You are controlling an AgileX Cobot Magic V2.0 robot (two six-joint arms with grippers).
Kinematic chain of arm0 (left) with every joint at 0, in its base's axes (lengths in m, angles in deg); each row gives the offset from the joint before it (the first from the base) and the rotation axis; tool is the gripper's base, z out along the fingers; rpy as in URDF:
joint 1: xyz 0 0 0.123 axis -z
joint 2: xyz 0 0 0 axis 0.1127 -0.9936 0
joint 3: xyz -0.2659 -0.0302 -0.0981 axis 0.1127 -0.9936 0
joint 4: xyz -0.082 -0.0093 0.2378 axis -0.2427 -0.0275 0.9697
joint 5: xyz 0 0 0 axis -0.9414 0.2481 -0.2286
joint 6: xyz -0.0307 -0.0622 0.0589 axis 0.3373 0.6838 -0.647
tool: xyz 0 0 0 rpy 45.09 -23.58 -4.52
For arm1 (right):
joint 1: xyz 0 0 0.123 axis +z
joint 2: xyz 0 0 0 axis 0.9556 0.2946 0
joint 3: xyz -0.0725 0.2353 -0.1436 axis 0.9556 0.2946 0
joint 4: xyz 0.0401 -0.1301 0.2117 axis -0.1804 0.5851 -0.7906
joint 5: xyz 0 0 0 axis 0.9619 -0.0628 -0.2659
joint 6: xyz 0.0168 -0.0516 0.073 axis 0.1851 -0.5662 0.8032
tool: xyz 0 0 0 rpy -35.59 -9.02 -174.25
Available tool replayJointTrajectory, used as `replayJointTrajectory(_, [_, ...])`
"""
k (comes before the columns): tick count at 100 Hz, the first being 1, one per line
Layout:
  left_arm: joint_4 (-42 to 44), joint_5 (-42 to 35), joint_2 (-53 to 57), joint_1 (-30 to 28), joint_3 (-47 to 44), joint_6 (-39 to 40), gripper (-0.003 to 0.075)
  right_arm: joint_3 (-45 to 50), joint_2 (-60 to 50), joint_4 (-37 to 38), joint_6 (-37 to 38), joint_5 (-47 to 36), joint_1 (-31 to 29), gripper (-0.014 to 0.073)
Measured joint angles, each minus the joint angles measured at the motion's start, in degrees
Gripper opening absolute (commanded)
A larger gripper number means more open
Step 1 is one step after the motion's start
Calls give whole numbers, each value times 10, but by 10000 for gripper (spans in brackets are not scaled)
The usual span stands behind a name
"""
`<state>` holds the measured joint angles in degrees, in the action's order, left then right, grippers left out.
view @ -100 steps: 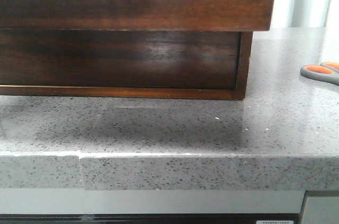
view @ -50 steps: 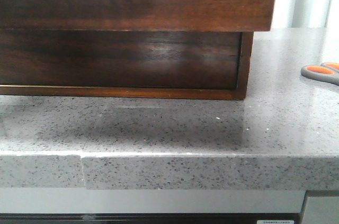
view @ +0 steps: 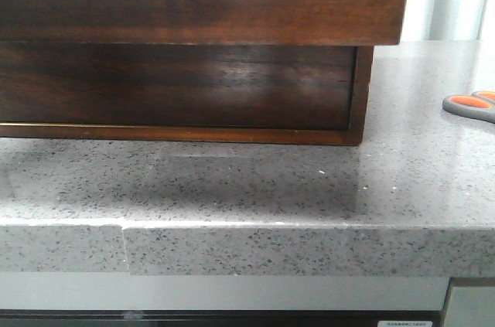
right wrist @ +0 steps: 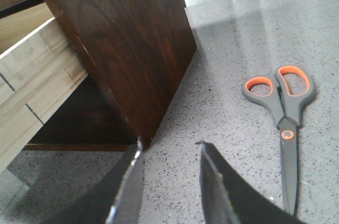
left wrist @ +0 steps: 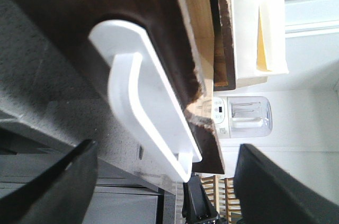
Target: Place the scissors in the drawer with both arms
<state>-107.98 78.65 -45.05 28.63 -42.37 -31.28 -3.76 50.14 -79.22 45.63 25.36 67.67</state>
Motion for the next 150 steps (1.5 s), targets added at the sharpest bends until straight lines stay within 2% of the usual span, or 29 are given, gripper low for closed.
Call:
replayJointTrajectory(15, [91, 32, 55, 0, 1, 65, 484, 0, 0, 0, 0, 0, 0, 222])
replayJointTrajectory(23, [161, 47, 78, 0, 8, 88, 424, 0, 0, 0, 0, 0, 0, 222])
replayJointTrajectory(30, [221, 54, 93, 0, 12, 95, 329, 0, 0, 0, 0, 0, 0, 222])
replayJointTrajectory(39, [293, 56, 100, 0, 16, 94, 162, 0, 0, 0, 0, 0, 0, 222])
replayJointTrajectory(49, [355, 48, 102, 0, 17, 54, -20, 0, 0, 0, 0, 0, 0, 222])
replayJointTrajectory(63, [418, 5, 102, 0, 17, -42, -20, 0, 0, 0, 0, 0, 0, 222])
replayJointTrajectory(80, [477, -53, 102, 0, 17, -120, -20, 0, 0, 0, 0, 2, 0, 222])
replayJointTrajectory(96, [518, -74, 102, 0, 33, -217, -20, -1, 0, 0, 0, 8, 0, 222])
replayJointTrajectory(107, [528, -62, 102, 0, 55, -280, -20, -13, 0, 15, -3, 24, 0, 222])
replayJointTrajectory(126, [533, 35, 67, 0, 102, -354, -19, -80, 13, 95, -5, 49, 0, 222])
replayJointTrajectory(135, [533, 49, 48, 0, 108, -371, -19, -126, 49, 126, -4, 68, 0, 222])
replayJointTrajectory(142, [533, 49, 38, 0, 108, -376, -19, -164, 94, 146, 16, 83, 0, 222])
replayJointTrajectory(150, [533, 42, 33, 0, 108, -379, -19, -211, 157, 177, 74, 104, 0, 222])
